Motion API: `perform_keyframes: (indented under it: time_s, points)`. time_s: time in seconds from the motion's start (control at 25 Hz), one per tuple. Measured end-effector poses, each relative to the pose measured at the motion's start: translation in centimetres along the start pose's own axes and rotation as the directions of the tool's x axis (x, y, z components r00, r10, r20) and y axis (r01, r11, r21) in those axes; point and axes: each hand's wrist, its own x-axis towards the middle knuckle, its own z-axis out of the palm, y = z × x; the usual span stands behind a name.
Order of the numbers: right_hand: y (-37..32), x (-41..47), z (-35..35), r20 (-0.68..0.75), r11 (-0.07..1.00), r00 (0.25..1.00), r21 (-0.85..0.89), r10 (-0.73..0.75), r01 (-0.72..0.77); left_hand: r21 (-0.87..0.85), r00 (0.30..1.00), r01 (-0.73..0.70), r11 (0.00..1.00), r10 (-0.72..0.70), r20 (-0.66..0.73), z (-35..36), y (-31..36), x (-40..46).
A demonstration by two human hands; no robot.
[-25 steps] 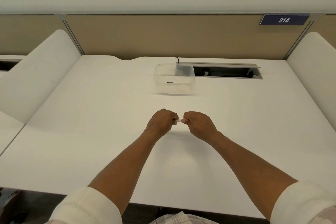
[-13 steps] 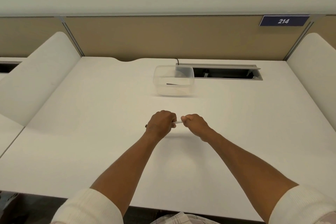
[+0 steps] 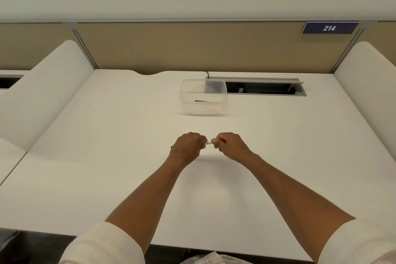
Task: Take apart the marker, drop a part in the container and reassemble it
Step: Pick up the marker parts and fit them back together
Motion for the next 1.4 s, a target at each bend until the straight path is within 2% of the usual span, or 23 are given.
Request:
perform_keyframes:
  time_s: [0.12, 0.28, 0.36, 0.56, 0.8, 0.92, 1.0, 1.08, 1.16, 1.24, 1.32, 1.4]
  points:
    - [0.2, 0.0, -0.4, 0.048, 0.991, 0.996, -0.103, -0.076, 0.081, -0.045, 0.999, 0.006, 0.999, -0.004, 0.044, 0.4, -0.1, -0.4]
    - [0.3, -0.2, -0.1, 0.106, 0.912, 0.983, -0.369, -0.150, 0.179, -0.083, 0.997, 0.033, 0.996, -0.027, 0.078, 0.3, -0.5, -0.4]
    - [0.2, -0.5, 0.3, 0.102, 0.903, 0.982, -0.386, -0.160, 0.187, -0.108, 0.996, 0.048, 0.993, -0.039, 0.086, 0.1, -0.6, -0.4]
    - [0.0, -0.7, 0.9, 0.046, 0.966, 0.995, -0.239, -0.087, 0.096, -0.111, 0.995, 0.071, 0.991, -0.062, 0.078, 0.2, -0.2, -0.5]
    - [-0.3, -1.1, 0.9, 0.093, 0.996, 0.992, 0.016, 0.081, -0.082, -0.091, 0.999, 0.031, 0.995, -0.031, 0.006, 0.4, 0.2, -0.9]
    - [-0.6, -0.8, 0.8, 0.123, 0.963, 0.970, 0.141, 0.211, -0.228, -0.065, 0.999, 0.007, 0.998, -0.009, -0.034, 0.3, 0.5, -0.6]
    - [-0.7, -0.6, 0.9, 0.178, 0.898, 0.939, 0.283, 0.295, -0.336, -0.029, 0.999, -0.020, 0.999, 0.018, -0.050, 0.1, 0.6, -0.4]
    - [-0.6, -0.5, 0.9, 0.225, 0.854, 0.917, 0.344, 0.329, -0.391, 0.001, 0.997, -0.049, 0.999, 0.049, -0.058, 0.0, 0.6, -0.2]
    - [-0.6, -0.6, 0.9, 0.192, 0.902, 0.939, 0.275, 0.287, -0.332, 0.042, 0.995, -0.073, 0.996, 0.076, -0.063, 0.0, 0.4, -0.2]
    - [-0.3, -0.5, 1.1, 0.070, 0.989, 0.988, 0.043, 0.139, -0.143, 0.070, 0.993, -0.083, 0.994, 0.089, -0.083, 0.0, 0.1, -0.2]
    - [0.0, -0.5, 1.2, -0.010, 0.992, 1.000, -0.124, 0.006, -0.007, 0.074, 0.991, -0.082, 0.994, 0.089, -0.096, -0.1, -0.1, -0.3]
    - [0.2, -0.4, 1.0, -0.051, 0.978, 0.997, -0.201, -0.059, 0.047, 0.076, 0.991, -0.078, 0.994, 0.085, -0.102, -0.3, -0.2, -0.2]
